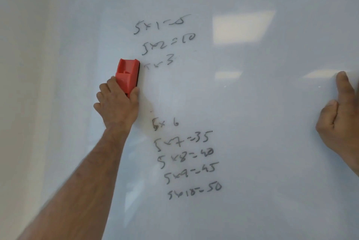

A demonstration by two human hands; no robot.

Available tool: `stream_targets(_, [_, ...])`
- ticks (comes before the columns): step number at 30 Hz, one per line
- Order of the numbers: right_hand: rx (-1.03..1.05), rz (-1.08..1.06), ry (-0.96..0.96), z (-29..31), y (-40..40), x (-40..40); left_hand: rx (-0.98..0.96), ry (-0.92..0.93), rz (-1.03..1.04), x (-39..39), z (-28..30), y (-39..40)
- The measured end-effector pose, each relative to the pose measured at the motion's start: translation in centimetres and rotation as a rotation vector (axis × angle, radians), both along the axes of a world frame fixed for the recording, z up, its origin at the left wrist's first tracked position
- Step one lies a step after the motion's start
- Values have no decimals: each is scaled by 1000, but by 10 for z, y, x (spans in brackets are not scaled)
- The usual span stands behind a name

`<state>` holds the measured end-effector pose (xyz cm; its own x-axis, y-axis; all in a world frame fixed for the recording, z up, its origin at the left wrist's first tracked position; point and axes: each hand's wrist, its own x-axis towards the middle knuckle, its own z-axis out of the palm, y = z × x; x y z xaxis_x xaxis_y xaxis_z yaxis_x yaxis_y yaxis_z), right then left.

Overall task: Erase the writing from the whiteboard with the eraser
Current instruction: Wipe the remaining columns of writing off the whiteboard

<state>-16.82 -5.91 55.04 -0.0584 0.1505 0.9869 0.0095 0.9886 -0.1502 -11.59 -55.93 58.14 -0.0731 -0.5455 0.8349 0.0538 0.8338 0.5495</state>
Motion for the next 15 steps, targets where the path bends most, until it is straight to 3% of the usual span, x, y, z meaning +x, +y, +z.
stream_targets(6, [-2, 40, -92, 2, -2, 5, -119, 59, -36, -2, -16, 29])
stream_targets(15, [42, 33, -35, 2, -1, 0, -565, 47, -134, 5, -74, 127])
